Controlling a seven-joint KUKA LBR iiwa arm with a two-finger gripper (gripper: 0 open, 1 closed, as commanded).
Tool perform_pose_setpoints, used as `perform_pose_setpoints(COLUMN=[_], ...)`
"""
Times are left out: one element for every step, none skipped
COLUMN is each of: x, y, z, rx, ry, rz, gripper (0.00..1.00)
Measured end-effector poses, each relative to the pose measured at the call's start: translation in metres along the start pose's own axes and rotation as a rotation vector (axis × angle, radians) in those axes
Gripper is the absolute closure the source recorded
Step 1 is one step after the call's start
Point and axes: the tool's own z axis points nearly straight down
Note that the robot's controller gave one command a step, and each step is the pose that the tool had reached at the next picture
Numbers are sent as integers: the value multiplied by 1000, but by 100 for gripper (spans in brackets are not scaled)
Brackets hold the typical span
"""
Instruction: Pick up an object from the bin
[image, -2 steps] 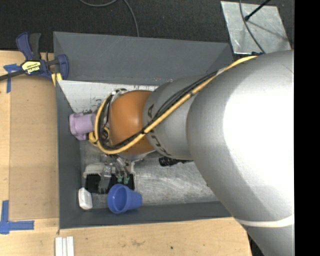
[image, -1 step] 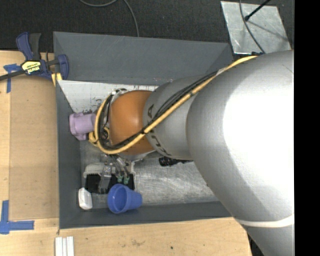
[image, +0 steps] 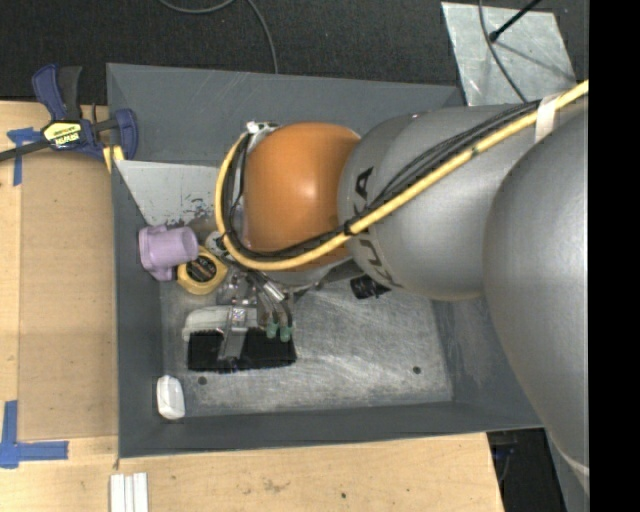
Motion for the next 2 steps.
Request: perform_pose_setpoints(x=[0,-2], y=[0,-1], z=[0,-48], rx=[0,2], ry=[0,4], rz=[0,-49], gripper=[100,100])
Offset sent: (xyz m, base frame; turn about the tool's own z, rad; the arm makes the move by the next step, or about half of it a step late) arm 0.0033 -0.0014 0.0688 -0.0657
